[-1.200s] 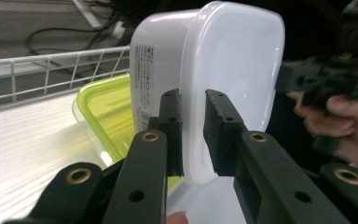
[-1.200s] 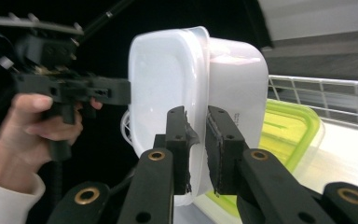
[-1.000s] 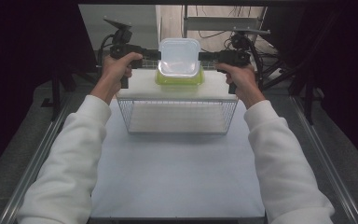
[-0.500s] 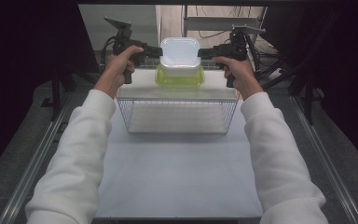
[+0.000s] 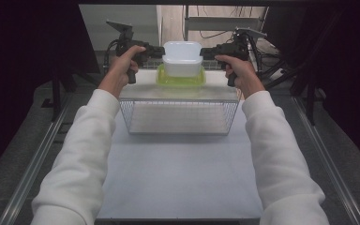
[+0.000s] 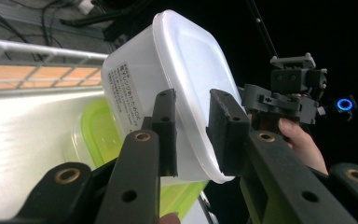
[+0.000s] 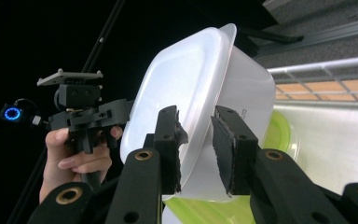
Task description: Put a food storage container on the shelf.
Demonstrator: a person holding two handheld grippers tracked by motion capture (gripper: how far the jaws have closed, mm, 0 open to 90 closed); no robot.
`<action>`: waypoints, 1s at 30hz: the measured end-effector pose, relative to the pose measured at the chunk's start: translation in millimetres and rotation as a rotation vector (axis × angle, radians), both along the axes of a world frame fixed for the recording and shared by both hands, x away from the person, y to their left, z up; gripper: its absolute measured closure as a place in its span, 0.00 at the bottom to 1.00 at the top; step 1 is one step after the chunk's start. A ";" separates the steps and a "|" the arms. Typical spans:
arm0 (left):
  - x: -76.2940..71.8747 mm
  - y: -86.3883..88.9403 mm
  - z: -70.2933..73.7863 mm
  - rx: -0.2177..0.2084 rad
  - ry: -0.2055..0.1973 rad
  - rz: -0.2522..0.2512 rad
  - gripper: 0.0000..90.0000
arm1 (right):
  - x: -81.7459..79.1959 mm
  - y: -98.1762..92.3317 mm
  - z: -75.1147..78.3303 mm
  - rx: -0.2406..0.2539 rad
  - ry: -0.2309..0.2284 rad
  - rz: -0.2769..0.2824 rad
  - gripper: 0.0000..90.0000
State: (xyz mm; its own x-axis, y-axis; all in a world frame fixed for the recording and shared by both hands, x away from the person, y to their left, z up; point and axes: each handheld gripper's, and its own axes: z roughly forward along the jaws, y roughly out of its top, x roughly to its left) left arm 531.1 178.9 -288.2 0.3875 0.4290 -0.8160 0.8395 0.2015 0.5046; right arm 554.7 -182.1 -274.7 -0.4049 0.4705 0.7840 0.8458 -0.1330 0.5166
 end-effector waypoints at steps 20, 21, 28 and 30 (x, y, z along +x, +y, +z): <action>-22.3 4.3 6.9 0.119 -0.156 0.077 0.46 | -20.8 5.5 14.5 -0.092 -0.158 -0.013 0.49; -24.4 4.9 8.2 0.120 -0.169 0.082 0.44 | -22.7 3.4 16.8 -0.097 -0.172 -0.017 0.48; -39.7 4.8 8.1 0.167 -0.255 0.090 0.36 | -41.7 -7.5 26.0 -0.124 -0.267 -0.008 0.40; -44.1 5.3 5.9 0.175 -0.267 0.101 0.34 | -47.0 -11.9 24.3 -0.144 -0.292 0.001 0.39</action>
State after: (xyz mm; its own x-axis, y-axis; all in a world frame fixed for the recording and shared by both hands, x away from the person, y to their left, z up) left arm 487.0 184.1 -282.3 0.5257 0.6008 -0.6022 0.6533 0.1681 0.7382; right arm 507.6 -194.0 -250.4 -0.6036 0.5676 0.5599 0.6589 -0.0402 0.7511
